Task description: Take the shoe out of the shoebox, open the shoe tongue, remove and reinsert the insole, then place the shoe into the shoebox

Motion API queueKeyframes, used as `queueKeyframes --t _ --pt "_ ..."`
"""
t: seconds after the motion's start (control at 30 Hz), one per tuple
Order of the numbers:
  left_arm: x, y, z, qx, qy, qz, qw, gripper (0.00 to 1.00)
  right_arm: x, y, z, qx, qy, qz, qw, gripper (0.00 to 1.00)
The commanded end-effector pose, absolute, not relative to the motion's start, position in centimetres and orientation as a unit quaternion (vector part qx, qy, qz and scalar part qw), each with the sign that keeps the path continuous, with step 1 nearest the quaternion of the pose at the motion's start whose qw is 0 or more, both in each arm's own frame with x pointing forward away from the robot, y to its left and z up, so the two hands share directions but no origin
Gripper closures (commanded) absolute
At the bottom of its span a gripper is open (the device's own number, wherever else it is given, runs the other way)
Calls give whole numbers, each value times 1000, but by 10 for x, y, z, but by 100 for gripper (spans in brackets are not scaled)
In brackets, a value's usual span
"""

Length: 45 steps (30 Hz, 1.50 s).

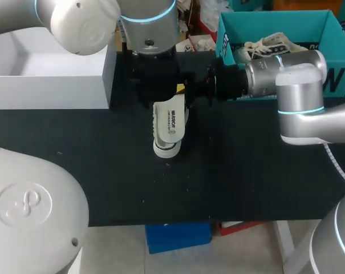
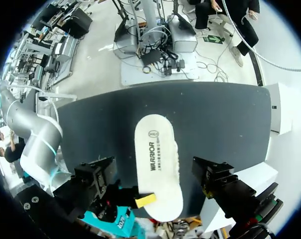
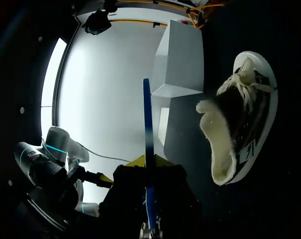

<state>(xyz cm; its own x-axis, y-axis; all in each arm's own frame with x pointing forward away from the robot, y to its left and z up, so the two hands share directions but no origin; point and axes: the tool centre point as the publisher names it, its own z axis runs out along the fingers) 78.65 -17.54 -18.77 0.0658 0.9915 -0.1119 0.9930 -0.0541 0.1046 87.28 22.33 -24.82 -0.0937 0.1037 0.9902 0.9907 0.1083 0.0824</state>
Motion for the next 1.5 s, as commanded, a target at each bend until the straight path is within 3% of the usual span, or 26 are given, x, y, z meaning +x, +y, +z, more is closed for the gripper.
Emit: queueKeyframes --t 0.03,1.07,1.5 --pt "783 -182 -187 716 692 88 -12 0 873 224 -248 -478 -574 -466 475 100" --pt "787 -173 -193 701 711 51 14 0 873 224 -248 -478 -574 -466 475 100" --pt "842 -169 -187 699 713 50 16 0 873 224 -248 -478 -574 -466 475 100"
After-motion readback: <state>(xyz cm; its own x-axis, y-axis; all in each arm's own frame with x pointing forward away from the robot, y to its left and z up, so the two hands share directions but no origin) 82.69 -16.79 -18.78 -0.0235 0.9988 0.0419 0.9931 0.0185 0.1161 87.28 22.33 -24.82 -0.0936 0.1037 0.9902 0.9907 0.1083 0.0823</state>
